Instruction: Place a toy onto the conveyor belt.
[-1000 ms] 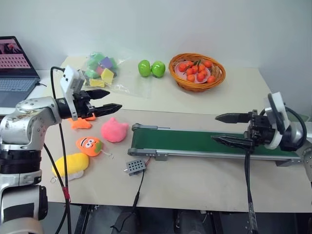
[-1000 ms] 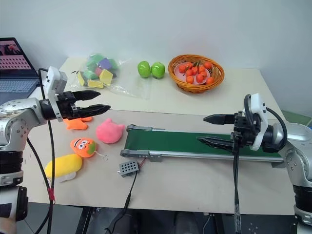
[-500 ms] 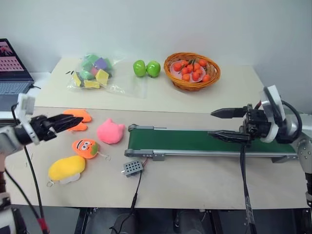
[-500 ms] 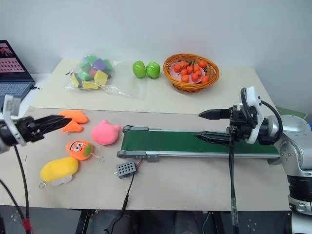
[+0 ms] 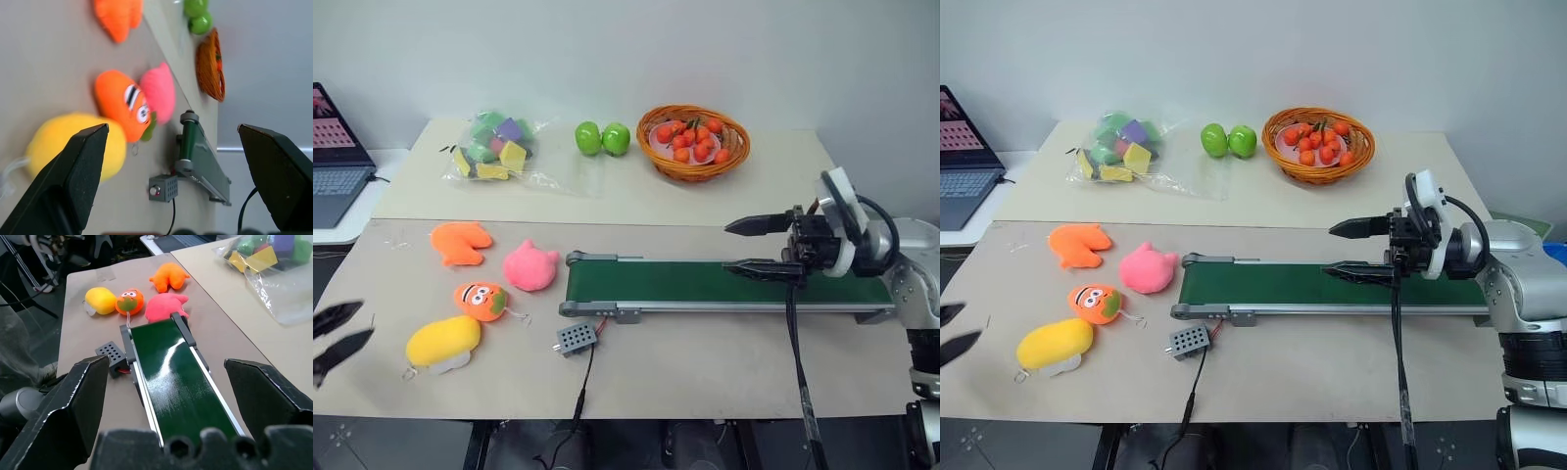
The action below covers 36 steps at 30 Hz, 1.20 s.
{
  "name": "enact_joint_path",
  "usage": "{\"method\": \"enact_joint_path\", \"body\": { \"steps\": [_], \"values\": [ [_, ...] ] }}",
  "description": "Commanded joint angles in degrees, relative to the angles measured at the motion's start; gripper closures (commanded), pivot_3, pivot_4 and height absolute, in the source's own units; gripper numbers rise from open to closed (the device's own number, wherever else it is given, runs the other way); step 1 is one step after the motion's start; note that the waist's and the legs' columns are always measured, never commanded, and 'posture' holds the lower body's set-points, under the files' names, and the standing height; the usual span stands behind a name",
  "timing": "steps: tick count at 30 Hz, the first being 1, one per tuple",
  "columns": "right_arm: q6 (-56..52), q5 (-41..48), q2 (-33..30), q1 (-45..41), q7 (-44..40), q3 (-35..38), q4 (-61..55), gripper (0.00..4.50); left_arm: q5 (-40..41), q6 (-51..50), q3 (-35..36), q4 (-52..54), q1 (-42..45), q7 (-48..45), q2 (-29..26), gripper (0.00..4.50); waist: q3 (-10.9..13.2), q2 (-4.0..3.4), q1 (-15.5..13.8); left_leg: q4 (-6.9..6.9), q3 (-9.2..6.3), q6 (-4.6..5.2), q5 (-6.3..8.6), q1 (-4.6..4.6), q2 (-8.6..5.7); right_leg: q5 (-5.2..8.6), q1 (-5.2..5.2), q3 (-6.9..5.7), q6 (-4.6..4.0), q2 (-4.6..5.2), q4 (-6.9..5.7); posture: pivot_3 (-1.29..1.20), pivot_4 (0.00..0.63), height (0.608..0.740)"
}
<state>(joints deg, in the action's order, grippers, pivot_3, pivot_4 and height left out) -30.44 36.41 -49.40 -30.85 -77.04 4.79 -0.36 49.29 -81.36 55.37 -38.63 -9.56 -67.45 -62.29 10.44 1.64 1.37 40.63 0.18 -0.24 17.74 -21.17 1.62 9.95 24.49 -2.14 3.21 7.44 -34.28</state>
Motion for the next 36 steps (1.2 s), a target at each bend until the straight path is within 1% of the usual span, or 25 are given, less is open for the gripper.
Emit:
{"method": "enact_joint_path", "body": {
  "steps": [1,5,7,11,14,17,22,29,36],
  "values": [
    [1.3,-0.4,0.3,-2.1,-1.0,0.1,0.4,0.11,1.1,0.0,3.7,-1.8,-4.5,-1.5,1.8,0.00,0.0,-0.02,-0.2,0.00,0.02,-0.01,0.00,0.04,0.01,0.01,-0.01,0.00,-0.02,0.00,-0.04,0.00,0.150,0.738],
    [1.3,-1.2,0.5,-3.9,-2.0,-0.7,1.6,0.11,1.9,-2.5,3.1,-1.6,-5.9,-0.4,5.3,0.00,0.0,-0.03,-0.7,0.00,0.04,-0.03,0.01,0.09,0.06,0.07,-0.01,-0.02,-0.13,0.00,0.05,0.00,0.150,0.738],
    [1.4,-1.6,0.5,-4.6,-2.5,-0.9,2.1,0.11,2.0,-2.3,3.7,-2.9,-4.4,0.9,6.6,0.00,0.0,0.06,-0.8,0.00,0.01,-0.04,0.00,0.09,0.08,0.10,-0.01,-0.11,-0.20,0.00,-0.01,0.00,0.150,0.738],
    [1.1,-2.1,-0.1,-5.8,-3.5,-1.0,2.6,0.11,2.4,-1.6,2.2,-1.2,-0.6,3.8,11.4,0.00,-0.1,0.00,-0.8,0.01,0.02,-0.06,-0.01,0.13,0.08,0.13,-0.03,-0.11,-0.26,0.00,-0.19,0.00,0.150,0.738],
    [0.7,-2.2,-0.9,-5.9,-3.8,-0.5,2.4,0.11,2.4,-0.4,1.9,-1.8,1.8,5.4,13.2,0.00,-0.1,0.08,-0.6,0.01,0.01,-0.07,-0.01,0.13,0.09,0.16,0.00,-0.11,-0.31,0.00,-0.54,0.00,0.150,0.738],
    [0.4,-2.1,-1.8,-5.5,-3.9,0.0,2.0,0.11,2.1,0.7,0.2,-2.2,3.7,6.5,15.1,0.00,-0.1,0.09,-0.5,0.01,0.01,-0.09,-0.03,0.14,0.08,0.18,0.01,-0.11,-0.34,-0.01,-0.56,0.00,0.150,0.738],
    [0.0,-1.8,-3.2,-4.7,-3.8,0.8,1.1,0.11,1.6,3.2,-1.5,-3.1,5.2,7.7,16.6,0.00,-0.1,0.09,-0.3,0.01,0.02,-0.09,-0.03,0.17,0.08,0.19,0.02,-0.10,-0.35,-0.01,-0.58,0.00,0.150,0.738],
    [-0.2,-1.5,-4.5,-3.4,-3.3,1.5,0.1,0.11,2.1,5.4,-0.4,-3.2,7.1,12.9,16.6,0.00,-0.1,0.09,-0.5,0.01,0.01,-0.09,-0.03,0.17,0.09,0.19,0.01,-0.10,-0.35,-0.01,-0.59,0.00,0.150,0.738],
    [-0.2,-1.2,-5.1,-3.1,-3.0,1.7,-0.1,0.11,2.8,8.0,-0.9,-3.6,10.3,15.9,18.8,0.00,-0.1,0.10,-0.5,0.01,0.01,-0.10,-0.03,0.17,0.08,0.19,0.01,-0.11,-0.36,0.00,-0.60,0.00,0.150,0.738]
  ]
}}
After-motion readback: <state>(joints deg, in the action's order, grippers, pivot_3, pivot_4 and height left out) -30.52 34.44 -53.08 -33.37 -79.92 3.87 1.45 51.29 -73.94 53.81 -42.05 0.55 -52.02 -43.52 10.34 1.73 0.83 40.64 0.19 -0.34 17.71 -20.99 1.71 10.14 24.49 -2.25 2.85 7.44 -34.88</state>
